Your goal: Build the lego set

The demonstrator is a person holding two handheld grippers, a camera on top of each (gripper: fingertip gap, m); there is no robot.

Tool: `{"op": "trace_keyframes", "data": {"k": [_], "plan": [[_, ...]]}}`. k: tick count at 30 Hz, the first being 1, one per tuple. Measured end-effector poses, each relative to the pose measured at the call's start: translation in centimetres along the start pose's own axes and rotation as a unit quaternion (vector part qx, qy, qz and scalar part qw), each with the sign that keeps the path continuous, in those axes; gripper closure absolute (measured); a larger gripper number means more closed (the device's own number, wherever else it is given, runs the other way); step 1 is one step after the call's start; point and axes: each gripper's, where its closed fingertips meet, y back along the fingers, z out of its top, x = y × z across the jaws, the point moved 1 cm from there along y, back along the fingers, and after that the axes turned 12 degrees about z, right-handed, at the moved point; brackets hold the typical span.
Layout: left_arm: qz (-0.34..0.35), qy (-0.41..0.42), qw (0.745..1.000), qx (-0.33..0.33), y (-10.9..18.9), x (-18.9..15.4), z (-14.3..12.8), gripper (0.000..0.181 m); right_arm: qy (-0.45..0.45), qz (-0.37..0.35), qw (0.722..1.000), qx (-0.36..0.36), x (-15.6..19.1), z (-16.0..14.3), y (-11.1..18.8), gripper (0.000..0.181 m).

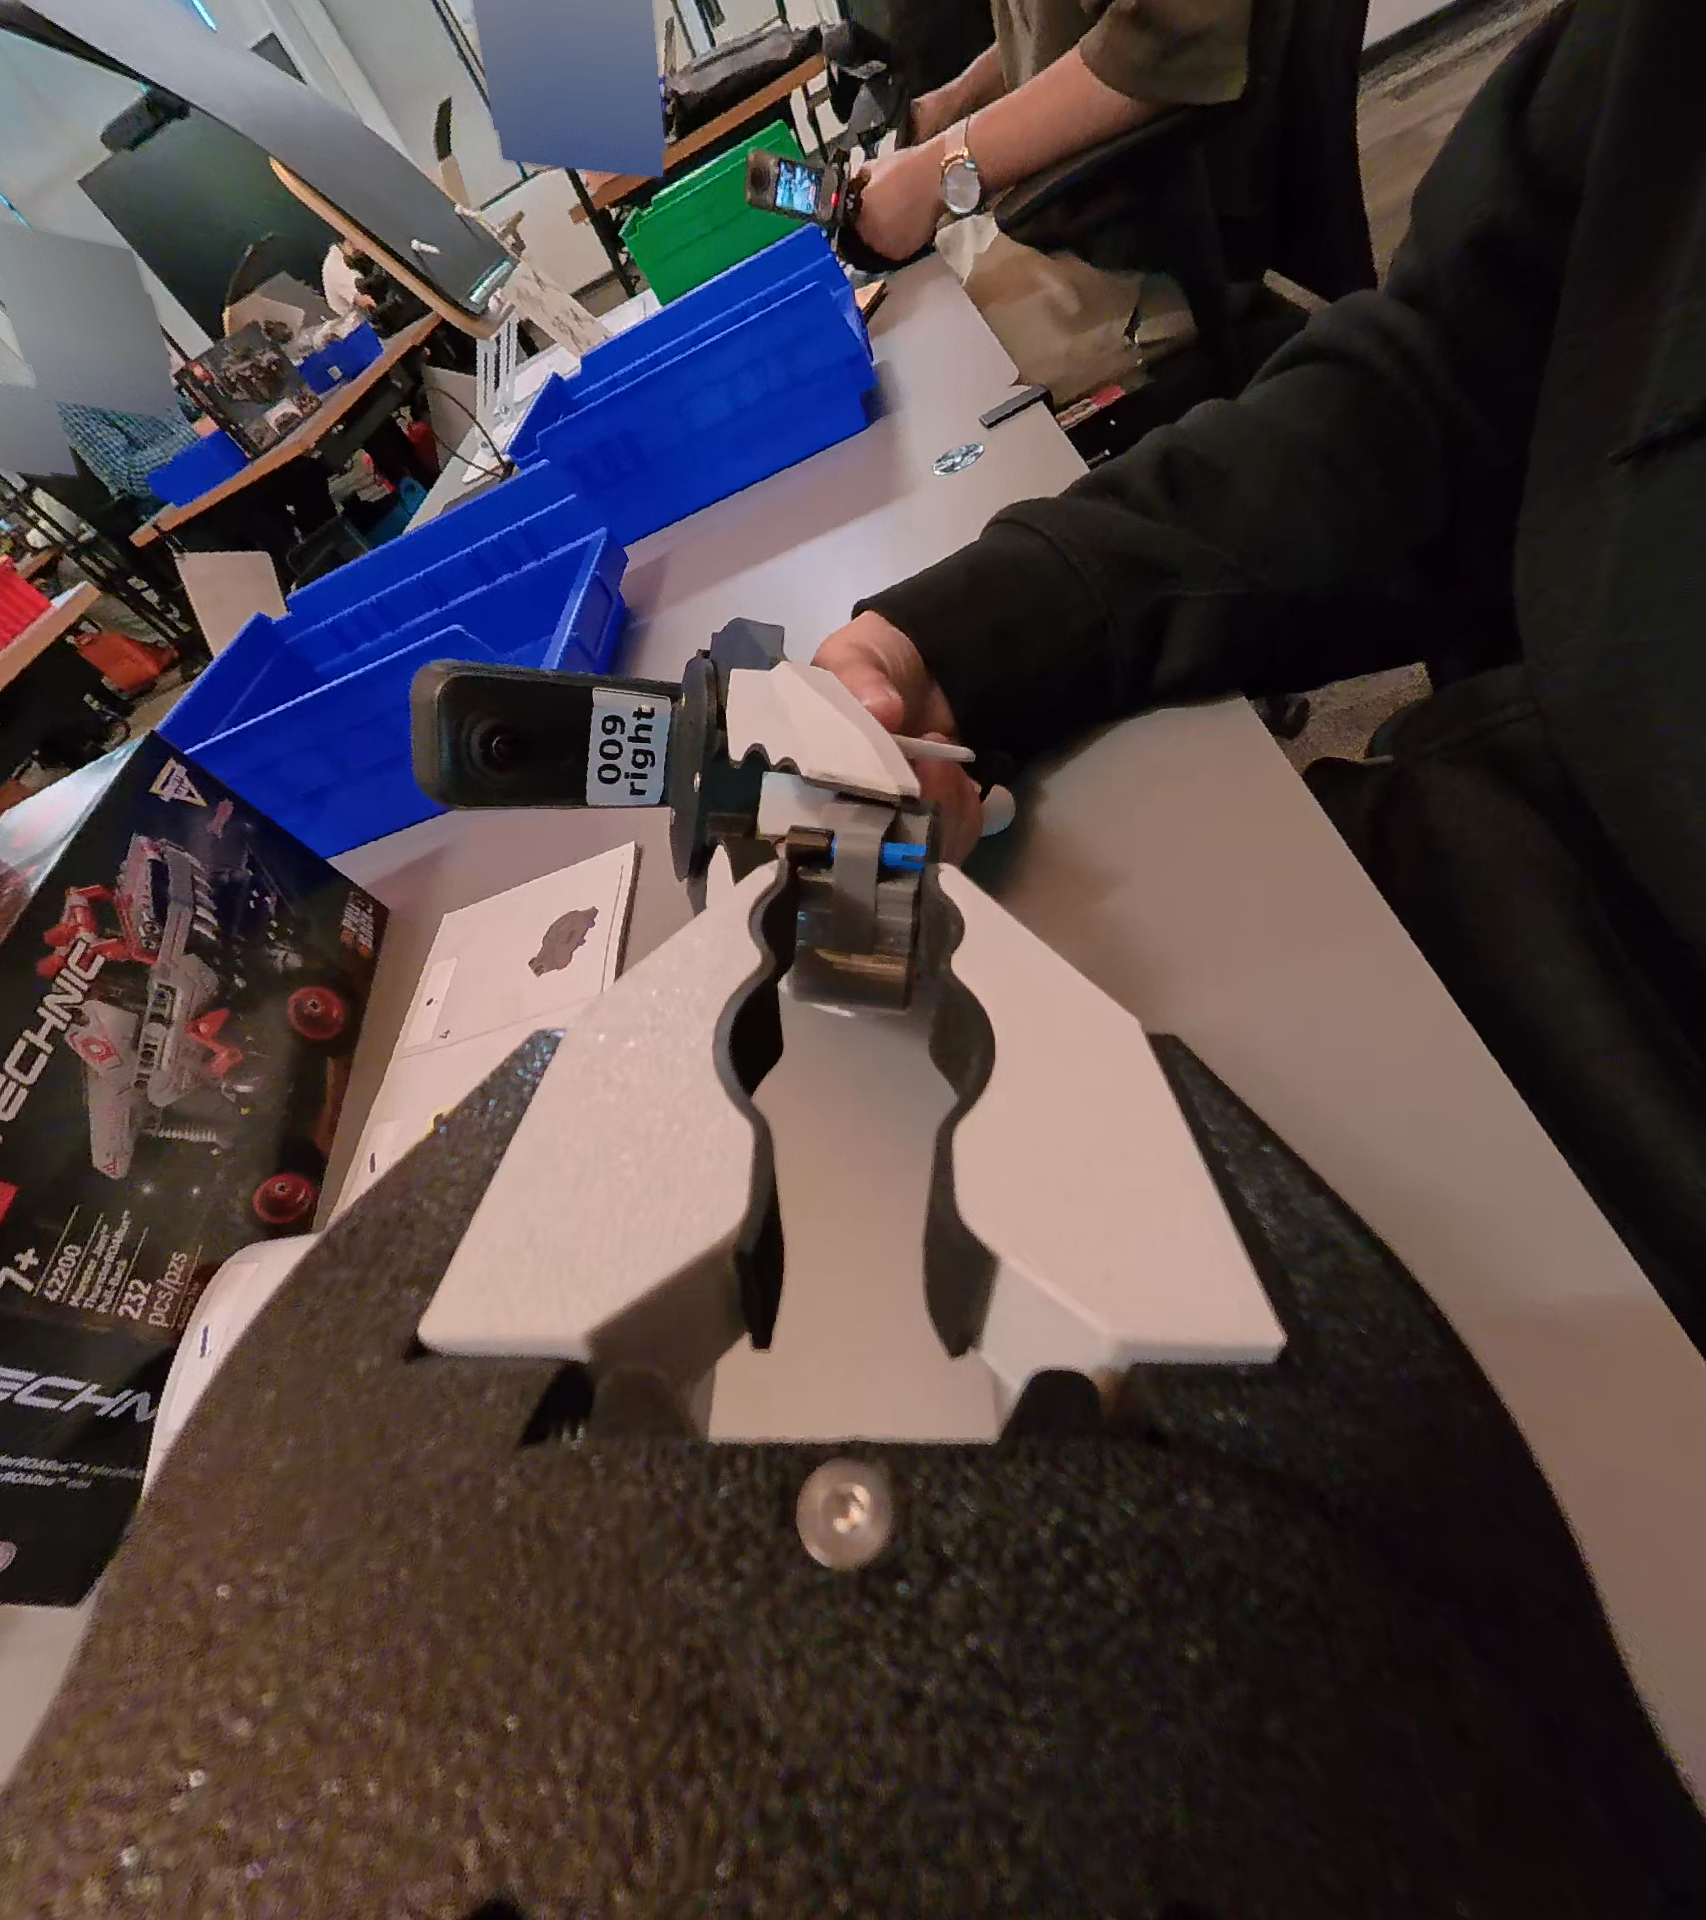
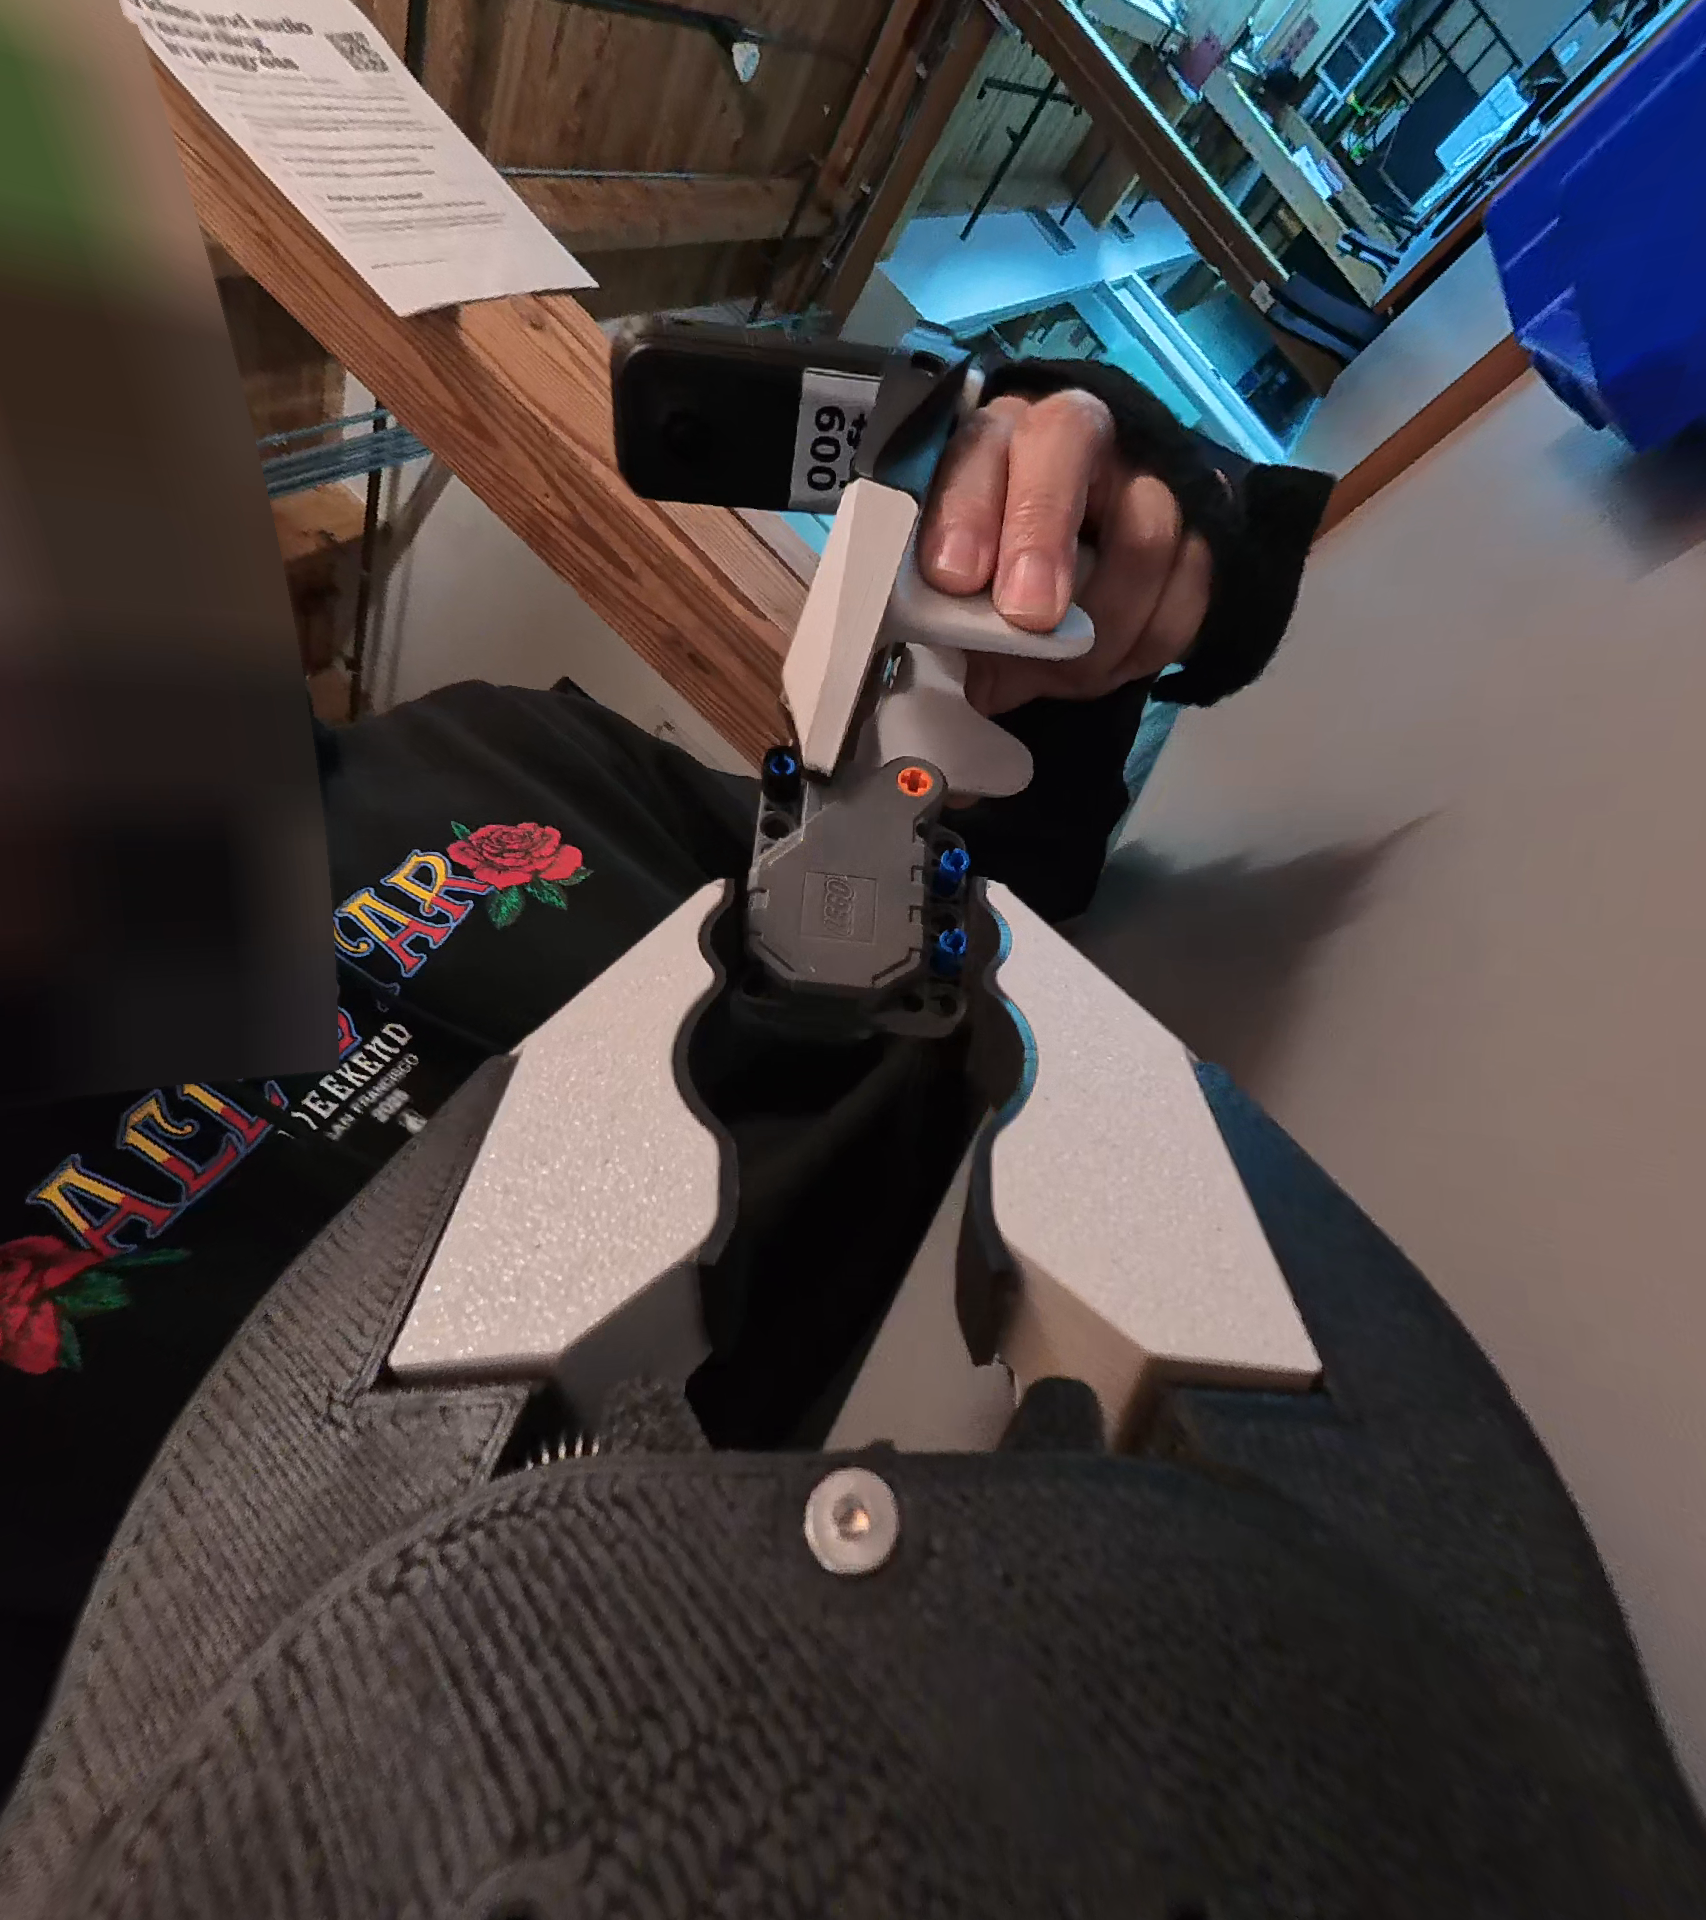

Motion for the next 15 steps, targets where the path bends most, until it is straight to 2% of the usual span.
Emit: {"op": "trace_keyframes", "data": {"k": [8,11,15], "plan": [[0.012,-0.033,0.999,-0.023,0.6,-0.4,0.5,0.157,0.077,-0.027,0.996,0.039,0.3,-0.2,-0.3,0.14],[0.001,-0.032,0.999,-0.017,0.9,-0.7,0.6,0.152,0.094,-0.031,0.994,0.045,0.5,-0.2,-0.2,0.14],[-0.015,-0.027,0.999,-0.031,1.5,-0.9,1.7,0.155,0.113,-0.033,0.991,0.062,0.6,-0.5,-0.4,0.14]]}}
